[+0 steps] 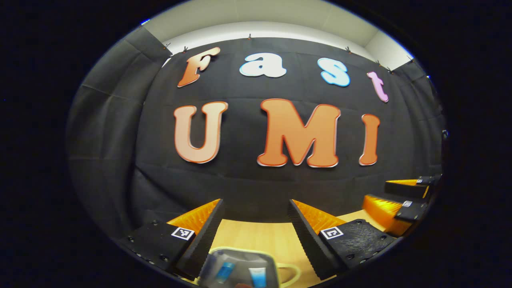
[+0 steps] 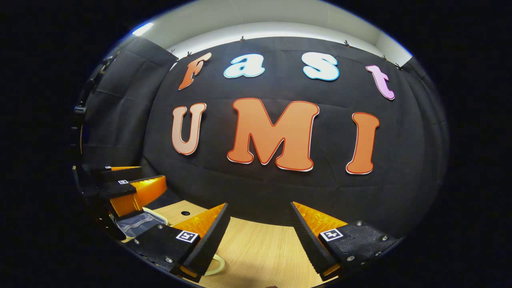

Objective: First open the suitcase, pack the skin care products into it, and then close the suitcase.

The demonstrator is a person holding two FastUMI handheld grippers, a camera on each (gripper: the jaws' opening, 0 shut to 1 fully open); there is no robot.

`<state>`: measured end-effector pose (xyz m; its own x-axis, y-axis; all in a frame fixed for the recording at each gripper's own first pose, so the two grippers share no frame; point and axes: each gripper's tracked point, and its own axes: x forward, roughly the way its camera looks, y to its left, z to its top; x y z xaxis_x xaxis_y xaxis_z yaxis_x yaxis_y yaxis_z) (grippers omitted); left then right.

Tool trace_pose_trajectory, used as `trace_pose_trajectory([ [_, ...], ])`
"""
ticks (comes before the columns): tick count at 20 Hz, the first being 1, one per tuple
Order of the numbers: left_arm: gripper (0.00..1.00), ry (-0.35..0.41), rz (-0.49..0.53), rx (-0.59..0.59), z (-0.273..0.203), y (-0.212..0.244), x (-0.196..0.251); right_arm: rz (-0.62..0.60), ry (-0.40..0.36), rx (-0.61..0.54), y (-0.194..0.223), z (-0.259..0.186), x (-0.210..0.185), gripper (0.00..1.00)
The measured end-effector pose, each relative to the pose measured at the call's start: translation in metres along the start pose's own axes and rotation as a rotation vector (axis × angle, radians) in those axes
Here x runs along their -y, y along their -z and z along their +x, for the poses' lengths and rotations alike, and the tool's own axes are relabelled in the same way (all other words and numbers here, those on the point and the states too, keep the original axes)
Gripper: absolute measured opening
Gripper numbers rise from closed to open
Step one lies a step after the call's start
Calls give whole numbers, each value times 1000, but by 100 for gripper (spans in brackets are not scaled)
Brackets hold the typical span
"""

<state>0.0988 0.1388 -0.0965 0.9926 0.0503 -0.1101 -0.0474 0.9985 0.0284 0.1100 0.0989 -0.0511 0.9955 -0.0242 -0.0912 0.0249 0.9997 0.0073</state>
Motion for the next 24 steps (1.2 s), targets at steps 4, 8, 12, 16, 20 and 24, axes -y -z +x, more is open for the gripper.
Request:
trace_pose_trajectory([
  [4, 98, -118, 51, -36, 1, 25, -92, -8, 16, -8, 2, 6, -10, 95],
  [8, 98, -228, 47, -118, 7, 70, -180, -12, 45, -5, -2, 10, -15, 95],
  [12, 98, -335, 16, -227, 12, 121, -266, -14, 82, -15, -3, 13, -16, 95],
  [16, 98, -414, -38, -357, 11, 187, -325, -23, 122, -31, -1, 16, -11, 95],
  [20, 98, -465, -118, -449, 7, 239, -359, -36, 147, -64, 2, 18, -9, 95],
  [24, 98, -521, -254, -506, 8, 279, -390, -40, 176, -102, 8, 18, -6, 95],
])
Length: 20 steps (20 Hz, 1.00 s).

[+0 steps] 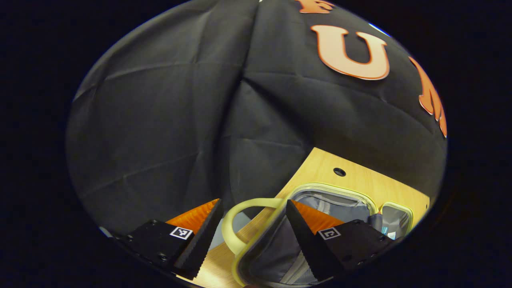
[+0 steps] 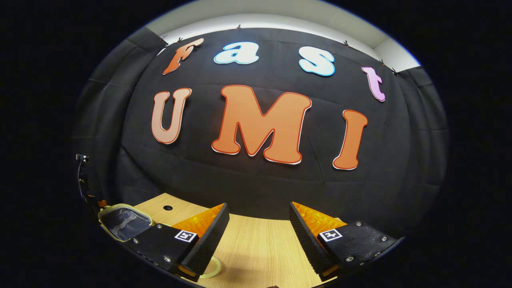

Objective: First open the suitcase, pack the skin care products into it, and then close the suitcase.

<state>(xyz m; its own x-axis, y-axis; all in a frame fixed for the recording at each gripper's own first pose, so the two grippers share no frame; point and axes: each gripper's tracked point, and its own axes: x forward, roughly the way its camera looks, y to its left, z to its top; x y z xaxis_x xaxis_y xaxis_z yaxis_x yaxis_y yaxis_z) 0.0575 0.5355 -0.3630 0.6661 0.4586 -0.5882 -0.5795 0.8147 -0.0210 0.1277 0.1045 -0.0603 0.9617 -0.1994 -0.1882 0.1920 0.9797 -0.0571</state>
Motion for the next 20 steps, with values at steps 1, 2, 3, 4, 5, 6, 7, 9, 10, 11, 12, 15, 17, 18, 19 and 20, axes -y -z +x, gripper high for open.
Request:
trace_pose_trajectory([
  [1, 98, 2, -45, -23, 6, 4, -7, -2, 11, -7, 1, -1, 0, 95],
  [2, 97, 5, -83, -51, 12, 10, -15, -8, 20, -9, 1, -1, 2, 95],
  [3, 97, 5, -116, -84, 15, 19, -21, -17, 29, -10, 0, -3, 2, 95],
  [4, 97, 8, -147, -117, 20, 25, -26, -22, 31, -16, 1, -4, 1, 95],
  [5, 97, 19, -188, -122, 22, 24, -28, -28, 30, -21, 2, -5, -1, 95],
  [6, 96, 22, -225, -150, 27, 28, -32, -34, 30, -27, 2, -6, -1, 95],
  [7, 94, 30, -267, -190, 31, 39, -37, -35, 30, -31, 3, -6, -2, 95],
  [9, 88, 60, -395, -274, 35, 48, -44, -27, 27, -30, 1, -7, -3, 95],
  [10, 84, 65, -457, -317, 39, 56, -49, -30, 28, -27, 0, -8, -4, 95],
  [11, 88, 82, -507, -351, 43, 65, -48, -35, 27, -29, 0, -8, -3, 95],
  [12, 65, 102, -544, -379, 45, 72, -47, -44, 26, -29, 0, -8, -2, 95],
  [15, 29, 135, -520, -389, 43, 71, -38, -49, 24, -28, 0, -8, -2, 95],
  [17, 23, 149, -473, -359, 38, 56, -36, -44, 19, -29, 0, -9, 0, 95],
  [18, 13, 161, -429, -336, 30, 48, -36, -45, 19, -27, -1, -10, 3, 95],
  [19, 13, 168, -388, -299, 28, 37, -36, -46, 18, -22, -1, -11, 5, 95],
  [20, 13, 182, -351, -259, 20, 23, -36, -49, 18, -19, -2, -12, 6, 95],
])
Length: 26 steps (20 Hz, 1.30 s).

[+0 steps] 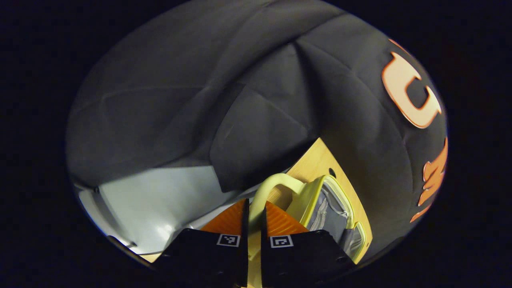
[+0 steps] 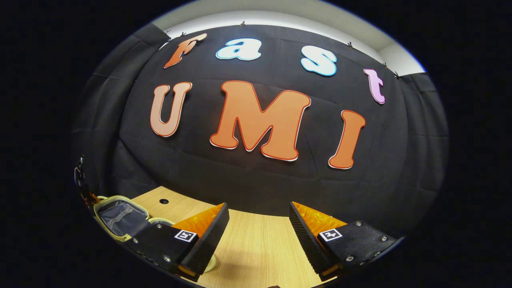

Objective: First open the suitcase, pack the skin care products into it, and then close the suitcase.

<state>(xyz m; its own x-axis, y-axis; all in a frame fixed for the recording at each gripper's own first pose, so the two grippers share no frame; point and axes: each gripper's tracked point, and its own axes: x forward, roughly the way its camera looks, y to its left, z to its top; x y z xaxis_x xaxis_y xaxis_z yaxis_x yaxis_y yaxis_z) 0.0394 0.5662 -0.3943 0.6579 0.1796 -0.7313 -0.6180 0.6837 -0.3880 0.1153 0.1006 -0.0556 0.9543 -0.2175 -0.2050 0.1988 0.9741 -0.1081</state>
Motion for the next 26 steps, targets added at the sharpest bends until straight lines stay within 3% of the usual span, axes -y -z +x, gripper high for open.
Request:
trace_pose_trajectory([
  [2, 12, 7, 54, 70, -21, -17, 16, 6, -4, 8, -1, -1, 5, 95],
  [3, 6, 32, 73, 84, -29, -13, 37, 10, -3, 13, -1, -1, 7, 95],
  [12, 4, 170, 324, 259, -139, -41, 156, 26, -97, 54, 0, 1, 20, 95],
  [18, 4, 242, 444, 316, -187, -12, 240, 35, -142, 78, 1, 1, 42, 95],
  [26, 4, 393, 561, 268, -211, 65, 354, 65, -143, 74, 14, -2, 75, 95],
])
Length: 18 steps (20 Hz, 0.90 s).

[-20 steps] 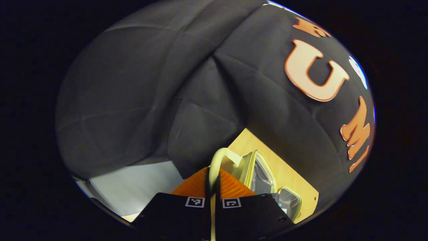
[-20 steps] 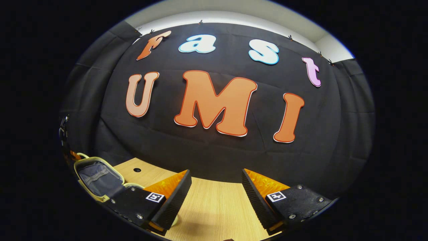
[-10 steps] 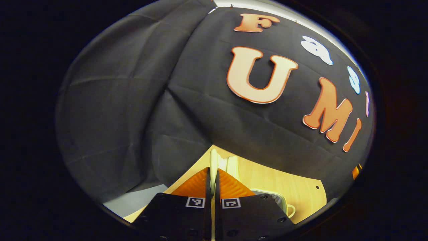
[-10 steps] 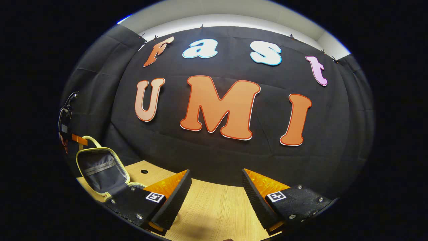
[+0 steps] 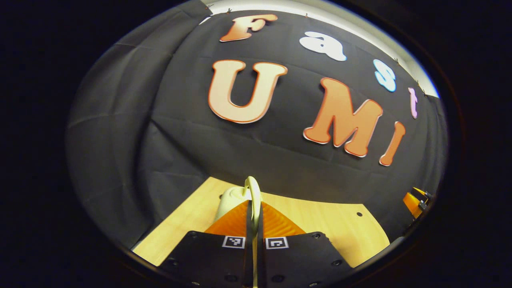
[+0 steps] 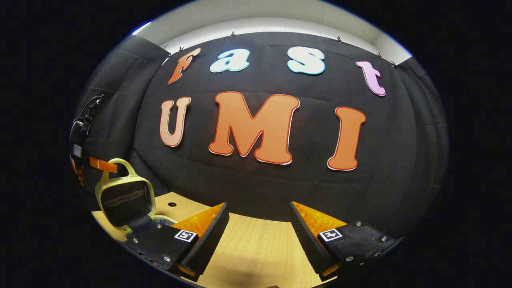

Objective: First open the suitcase, pack the skin care products into it, and then close the suitcase.

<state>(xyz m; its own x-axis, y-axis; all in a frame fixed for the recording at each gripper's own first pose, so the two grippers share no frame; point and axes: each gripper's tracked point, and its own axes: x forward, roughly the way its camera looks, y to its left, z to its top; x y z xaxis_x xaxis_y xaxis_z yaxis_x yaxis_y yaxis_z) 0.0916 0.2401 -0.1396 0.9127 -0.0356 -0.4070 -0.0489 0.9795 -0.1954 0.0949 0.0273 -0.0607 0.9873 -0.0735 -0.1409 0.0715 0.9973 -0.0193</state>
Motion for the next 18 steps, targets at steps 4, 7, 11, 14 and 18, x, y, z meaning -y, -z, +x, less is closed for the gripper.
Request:
trace_pose_trajectory([
  [4, 4, 74, 19, -39, 17, 18, 58, 23, 5, -2, 5, -4, 12, 95],
  [7, 4, 152, -3, -87, 27, 44, 101, 37, 7, -2, 7, -6, 19, 95],
  [11, 4, 213, 5, -161, 38, 81, 141, 40, 8, -2, 12, -11, 27, 95],
  [14, 3, 248, 12, -224, 50, 118, 167, 53, 9, -13, 17, -13, 32, 95],
  [18, 5, 243, 81, -296, 63, 160, 186, 50, 14, -18, 21, -15, 39, 95],
])
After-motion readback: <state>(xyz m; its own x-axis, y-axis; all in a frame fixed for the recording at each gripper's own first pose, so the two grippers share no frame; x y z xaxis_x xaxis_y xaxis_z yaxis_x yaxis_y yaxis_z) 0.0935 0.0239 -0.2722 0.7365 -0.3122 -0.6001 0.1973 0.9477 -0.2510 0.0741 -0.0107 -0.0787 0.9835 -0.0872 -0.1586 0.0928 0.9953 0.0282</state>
